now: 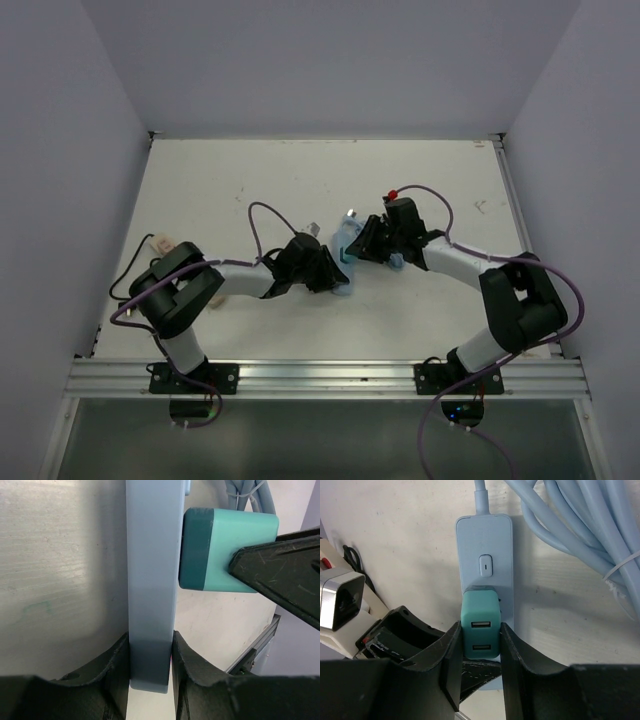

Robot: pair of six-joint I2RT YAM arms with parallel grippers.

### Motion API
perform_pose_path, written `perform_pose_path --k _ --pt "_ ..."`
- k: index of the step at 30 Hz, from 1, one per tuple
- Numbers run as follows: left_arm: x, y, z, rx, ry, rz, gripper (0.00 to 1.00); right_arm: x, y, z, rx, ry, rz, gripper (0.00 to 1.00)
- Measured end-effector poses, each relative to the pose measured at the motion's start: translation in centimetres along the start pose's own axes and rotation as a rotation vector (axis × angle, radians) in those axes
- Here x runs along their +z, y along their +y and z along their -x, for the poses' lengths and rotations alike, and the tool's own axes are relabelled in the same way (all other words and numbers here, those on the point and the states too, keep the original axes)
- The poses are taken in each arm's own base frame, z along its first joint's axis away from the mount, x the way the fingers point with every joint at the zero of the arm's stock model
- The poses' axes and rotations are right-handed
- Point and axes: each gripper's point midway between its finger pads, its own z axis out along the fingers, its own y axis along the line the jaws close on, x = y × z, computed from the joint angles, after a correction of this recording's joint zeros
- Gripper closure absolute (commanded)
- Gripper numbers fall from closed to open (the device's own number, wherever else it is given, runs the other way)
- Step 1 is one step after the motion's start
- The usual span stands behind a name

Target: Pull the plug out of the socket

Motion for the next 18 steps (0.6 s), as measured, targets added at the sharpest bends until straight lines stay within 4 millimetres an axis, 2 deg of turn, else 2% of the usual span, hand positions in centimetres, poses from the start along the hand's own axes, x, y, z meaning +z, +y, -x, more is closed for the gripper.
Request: perform_pose_path --k 11,18 --pt "-1.3 1.0 -0.6 0.059 0.021 0.167 1.0 -0.6 0.0 -1.2 -0.005 0.013 0.029 1.0" --pt "-2.2 1.6 -0.9 0.063 0.028 0.202 1.0 -0.7 0.2 -1.8 0.013 0.044 0.054 1.0"
